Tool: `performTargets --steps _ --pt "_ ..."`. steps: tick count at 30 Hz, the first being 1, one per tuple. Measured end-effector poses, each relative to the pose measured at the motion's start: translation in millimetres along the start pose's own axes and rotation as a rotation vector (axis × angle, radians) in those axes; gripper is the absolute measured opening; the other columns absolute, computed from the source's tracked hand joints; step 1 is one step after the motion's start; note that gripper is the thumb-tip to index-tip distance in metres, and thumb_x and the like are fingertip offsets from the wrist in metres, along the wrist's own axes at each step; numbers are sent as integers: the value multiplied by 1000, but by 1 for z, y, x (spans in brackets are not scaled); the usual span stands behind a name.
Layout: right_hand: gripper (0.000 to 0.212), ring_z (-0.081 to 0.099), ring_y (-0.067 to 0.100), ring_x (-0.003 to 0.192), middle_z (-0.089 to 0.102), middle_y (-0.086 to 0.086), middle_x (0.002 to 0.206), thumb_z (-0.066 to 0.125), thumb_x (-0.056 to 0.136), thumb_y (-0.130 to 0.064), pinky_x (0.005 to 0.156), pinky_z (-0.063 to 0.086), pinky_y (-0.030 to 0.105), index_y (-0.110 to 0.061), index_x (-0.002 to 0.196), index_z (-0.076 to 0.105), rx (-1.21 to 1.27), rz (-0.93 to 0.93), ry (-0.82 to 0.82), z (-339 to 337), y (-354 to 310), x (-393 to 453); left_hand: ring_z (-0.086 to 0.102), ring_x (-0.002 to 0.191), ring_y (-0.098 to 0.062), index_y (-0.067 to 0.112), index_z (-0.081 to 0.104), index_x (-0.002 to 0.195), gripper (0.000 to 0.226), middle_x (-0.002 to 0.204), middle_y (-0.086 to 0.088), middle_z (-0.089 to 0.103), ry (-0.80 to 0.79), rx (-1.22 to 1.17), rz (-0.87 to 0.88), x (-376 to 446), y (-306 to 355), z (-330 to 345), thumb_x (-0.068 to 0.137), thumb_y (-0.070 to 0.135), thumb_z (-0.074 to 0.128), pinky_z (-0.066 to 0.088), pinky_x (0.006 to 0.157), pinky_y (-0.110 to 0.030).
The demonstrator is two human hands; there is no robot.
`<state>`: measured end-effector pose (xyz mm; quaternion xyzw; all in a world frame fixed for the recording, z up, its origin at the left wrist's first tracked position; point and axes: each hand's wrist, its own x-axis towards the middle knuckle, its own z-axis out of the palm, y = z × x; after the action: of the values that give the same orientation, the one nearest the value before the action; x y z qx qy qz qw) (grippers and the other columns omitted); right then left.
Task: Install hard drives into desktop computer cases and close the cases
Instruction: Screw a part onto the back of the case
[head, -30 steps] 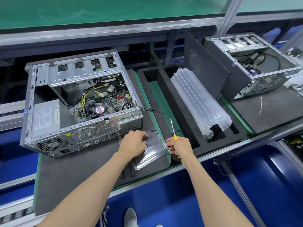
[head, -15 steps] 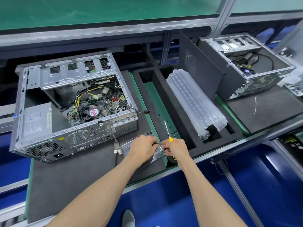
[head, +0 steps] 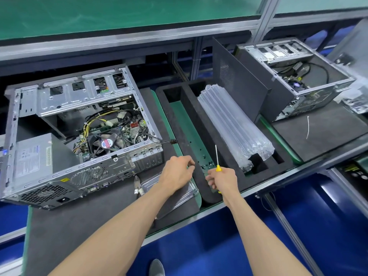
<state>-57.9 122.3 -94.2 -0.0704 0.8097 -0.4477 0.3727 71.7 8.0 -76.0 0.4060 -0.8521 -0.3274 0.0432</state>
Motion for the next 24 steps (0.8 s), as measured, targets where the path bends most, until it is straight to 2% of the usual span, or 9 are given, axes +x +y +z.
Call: performTargets --steps 3,6,10,12,16,19,22,24 --pt "21 61 13 58 72 11 78 57 86 -4 65 55 32 -15 79 73 -176 -97 56 -7 -1 8 63 101 -34 28 70 112 23 99 -3 73 -12 72 19 13 3 -1 95 25 55 53 87 -39" --pt "17 67 26 84 72 10 88 59 90 -7 82 56 38 -19 88 71 -368 -161 19 -11 -5 21 62 106 -35 33 70 115 25 112 -3 72 -35 132 34 28 6 1 97 27 54 53 87 -41" --pt "18 65 36 96 70 16 98 55 93 -8 88 54 42 -14 102 69 -501 -163 -48 -8 -6 40 62 111 -34 37 70 119 25 120 0 70 -75 188 14 51 10 8 98 33 56 51 90 -42" --pt "18 64 38 95 67 18 102 52 93 -9 87 53 40 -11 106 65 -563 -166 -61 -7 -5 50 62 113 -34 37 69 121 26 122 -1 70 -87 206 -7 62 12 11 98 33 57 51 91 -43" --pt "21 50 33 82 57 18 103 49 94 -10 72 43 35 -11 112 60 -691 -188 7 -1 -4 61 61 115 -33 37 69 121 27 122 -3 69 -106 205 -59 76 12 17 96 33 59 50 91 -41" --pt "21 51 31 79 56 17 106 51 96 -14 69 44 34 -12 116 59 -738 -203 -14 7 -6 67 59 115 -32 38 70 118 28 119 -6 68 -128 175 -105 86 11 19 91 34 66 48 89 -40" --pt "7 54 31 81 60 15 100 51 97 -9 66 42 35 -13 98 57 -769 -264 -72 14 -5 74 61 110 -29 37 73 110 25 112 -2 71 -130 87 -166 91 9 19 85 35 73 52 90 -39" --pt "14 57 30 78 61 10 90 53 95 -7 64 44 34 -13 83 54 -785 -289 -78 19 -2 78 63 106 -28 37 75 104 22 106 1 72 -130 38 -187 92 7 19 82 35 75 53 92 -41"
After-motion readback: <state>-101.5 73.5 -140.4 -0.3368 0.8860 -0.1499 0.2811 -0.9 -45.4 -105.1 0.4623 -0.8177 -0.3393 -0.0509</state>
